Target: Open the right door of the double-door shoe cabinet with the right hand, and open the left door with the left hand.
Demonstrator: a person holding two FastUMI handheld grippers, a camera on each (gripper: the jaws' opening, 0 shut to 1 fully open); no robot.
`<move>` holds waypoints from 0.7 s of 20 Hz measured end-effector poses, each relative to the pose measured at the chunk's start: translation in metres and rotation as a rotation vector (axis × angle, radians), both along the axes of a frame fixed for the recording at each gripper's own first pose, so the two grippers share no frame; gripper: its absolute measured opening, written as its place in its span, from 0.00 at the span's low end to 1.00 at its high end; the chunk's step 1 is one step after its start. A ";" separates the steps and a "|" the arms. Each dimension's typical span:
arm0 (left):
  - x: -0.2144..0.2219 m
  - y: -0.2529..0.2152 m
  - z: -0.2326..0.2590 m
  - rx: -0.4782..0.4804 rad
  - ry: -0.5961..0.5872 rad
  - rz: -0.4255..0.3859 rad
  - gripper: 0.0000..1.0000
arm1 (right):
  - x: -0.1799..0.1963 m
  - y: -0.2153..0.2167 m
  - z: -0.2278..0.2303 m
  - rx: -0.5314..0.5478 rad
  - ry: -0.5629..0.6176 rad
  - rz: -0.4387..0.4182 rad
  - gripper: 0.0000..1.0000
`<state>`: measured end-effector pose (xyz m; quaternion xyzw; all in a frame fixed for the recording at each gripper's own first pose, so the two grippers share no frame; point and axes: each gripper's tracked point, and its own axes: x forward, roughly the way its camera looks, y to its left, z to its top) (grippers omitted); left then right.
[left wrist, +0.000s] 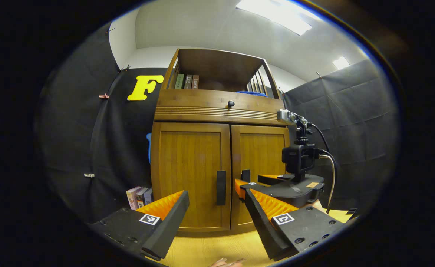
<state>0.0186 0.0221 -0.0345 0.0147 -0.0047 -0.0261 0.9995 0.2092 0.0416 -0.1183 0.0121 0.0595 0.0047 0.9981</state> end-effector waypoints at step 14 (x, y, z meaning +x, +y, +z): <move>0.000 0.046 -0.021 -0.026 0.056 0.055 0.94 | 0.054 -0.024 -0.026 -0.016 0.037 -0.123 0.38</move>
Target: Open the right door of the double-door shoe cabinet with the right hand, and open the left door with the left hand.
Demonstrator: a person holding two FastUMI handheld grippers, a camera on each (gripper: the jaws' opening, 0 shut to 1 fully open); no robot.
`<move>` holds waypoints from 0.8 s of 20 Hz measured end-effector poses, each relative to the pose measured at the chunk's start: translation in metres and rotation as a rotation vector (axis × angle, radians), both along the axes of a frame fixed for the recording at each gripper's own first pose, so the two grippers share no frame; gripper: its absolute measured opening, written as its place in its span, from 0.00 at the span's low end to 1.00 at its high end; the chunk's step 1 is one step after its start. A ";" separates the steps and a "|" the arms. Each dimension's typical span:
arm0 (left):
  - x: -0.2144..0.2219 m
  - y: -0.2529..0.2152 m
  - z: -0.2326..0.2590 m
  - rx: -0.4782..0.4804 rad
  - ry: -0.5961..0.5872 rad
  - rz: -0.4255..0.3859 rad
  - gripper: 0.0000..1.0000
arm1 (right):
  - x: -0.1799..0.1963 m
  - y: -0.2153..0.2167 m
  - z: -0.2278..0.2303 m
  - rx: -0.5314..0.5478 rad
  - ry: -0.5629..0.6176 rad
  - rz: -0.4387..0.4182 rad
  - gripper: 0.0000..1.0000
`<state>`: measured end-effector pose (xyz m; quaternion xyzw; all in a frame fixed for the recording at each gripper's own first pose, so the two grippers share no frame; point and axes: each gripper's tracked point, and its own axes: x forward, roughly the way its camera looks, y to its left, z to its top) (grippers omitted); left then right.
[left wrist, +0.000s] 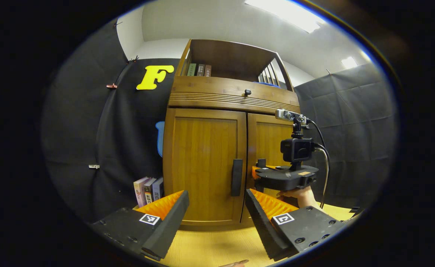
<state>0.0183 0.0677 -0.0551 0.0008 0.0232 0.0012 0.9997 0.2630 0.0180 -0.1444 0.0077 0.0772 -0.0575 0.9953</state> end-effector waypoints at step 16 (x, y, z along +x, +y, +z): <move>-0.030 -0.041 0.008 -0.018 -0.001 -0.004 0.94 | -0.090 -0.005 0.022 -0.026 0.029 0.151 0.25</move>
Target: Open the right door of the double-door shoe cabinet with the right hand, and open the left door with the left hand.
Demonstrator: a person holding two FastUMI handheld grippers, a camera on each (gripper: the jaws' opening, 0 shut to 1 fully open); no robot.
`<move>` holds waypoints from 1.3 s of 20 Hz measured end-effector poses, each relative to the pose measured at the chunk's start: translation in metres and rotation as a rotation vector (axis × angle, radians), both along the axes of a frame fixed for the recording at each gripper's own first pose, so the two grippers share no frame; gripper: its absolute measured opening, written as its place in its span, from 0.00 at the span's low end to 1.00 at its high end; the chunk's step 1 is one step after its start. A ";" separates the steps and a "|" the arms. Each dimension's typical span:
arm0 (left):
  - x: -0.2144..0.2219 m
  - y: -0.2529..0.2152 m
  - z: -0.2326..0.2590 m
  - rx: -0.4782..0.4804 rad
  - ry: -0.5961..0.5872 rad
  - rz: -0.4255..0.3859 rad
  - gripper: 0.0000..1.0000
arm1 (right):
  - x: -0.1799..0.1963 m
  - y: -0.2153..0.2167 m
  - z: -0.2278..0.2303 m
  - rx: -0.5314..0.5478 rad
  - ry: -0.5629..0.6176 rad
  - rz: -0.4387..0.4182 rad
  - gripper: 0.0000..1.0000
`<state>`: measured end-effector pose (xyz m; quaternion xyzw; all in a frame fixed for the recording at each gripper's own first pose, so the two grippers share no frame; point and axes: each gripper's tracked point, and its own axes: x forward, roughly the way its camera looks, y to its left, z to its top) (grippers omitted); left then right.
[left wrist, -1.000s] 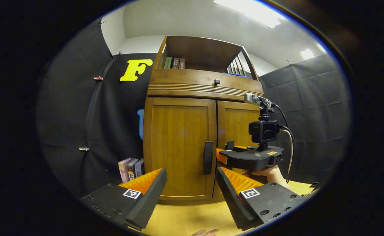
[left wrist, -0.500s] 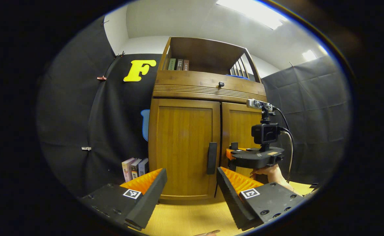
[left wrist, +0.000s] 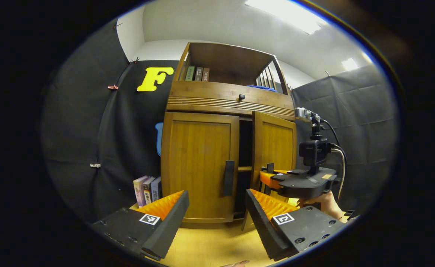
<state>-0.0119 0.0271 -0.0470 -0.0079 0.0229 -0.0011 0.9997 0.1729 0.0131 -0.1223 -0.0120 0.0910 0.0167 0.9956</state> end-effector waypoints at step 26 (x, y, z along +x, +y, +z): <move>-0.025 -0.097 0.000 -0.001 0.023 -0.091 0.95 | -0.137 -0.133 0.040 -0.139 0.027 -0.113 0.20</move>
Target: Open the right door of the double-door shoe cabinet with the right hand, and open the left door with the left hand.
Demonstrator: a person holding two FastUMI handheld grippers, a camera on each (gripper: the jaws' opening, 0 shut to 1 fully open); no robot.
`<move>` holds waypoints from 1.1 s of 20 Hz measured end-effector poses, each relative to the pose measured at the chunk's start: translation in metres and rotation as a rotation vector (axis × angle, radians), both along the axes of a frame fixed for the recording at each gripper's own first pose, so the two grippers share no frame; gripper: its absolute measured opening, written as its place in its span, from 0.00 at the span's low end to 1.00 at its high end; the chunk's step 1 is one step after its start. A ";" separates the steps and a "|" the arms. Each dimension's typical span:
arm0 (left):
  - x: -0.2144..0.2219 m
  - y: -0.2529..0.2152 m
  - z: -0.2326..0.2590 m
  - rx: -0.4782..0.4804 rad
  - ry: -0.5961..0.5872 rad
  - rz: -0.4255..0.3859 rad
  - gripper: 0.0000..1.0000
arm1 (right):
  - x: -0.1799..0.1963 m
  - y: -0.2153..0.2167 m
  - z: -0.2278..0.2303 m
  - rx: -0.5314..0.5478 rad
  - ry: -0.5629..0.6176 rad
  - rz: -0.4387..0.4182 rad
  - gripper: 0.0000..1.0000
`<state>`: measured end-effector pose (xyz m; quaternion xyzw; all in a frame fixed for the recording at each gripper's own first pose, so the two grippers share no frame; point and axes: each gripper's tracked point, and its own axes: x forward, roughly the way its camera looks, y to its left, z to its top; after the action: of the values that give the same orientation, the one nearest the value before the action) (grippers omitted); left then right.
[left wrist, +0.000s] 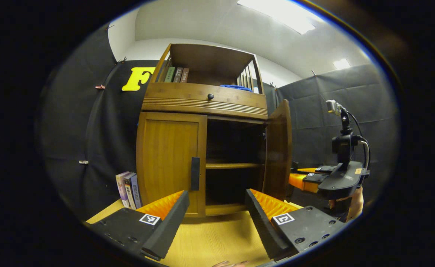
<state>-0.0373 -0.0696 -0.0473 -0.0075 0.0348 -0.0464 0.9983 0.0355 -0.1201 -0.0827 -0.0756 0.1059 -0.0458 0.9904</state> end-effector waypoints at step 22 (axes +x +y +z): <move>0.027 -0.035 -0.006 0.011 0.011 -0.011 0.95 | -0.068 -0.108 0.024 -0.037 -0.048 -0.178 0.10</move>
<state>-0.0104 -0.1050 -0.0530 -0.0022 0.0408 -0.0516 0.9978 -0.0322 -0.2280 -0.0588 -0.0829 0.0876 -0.1375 0.9831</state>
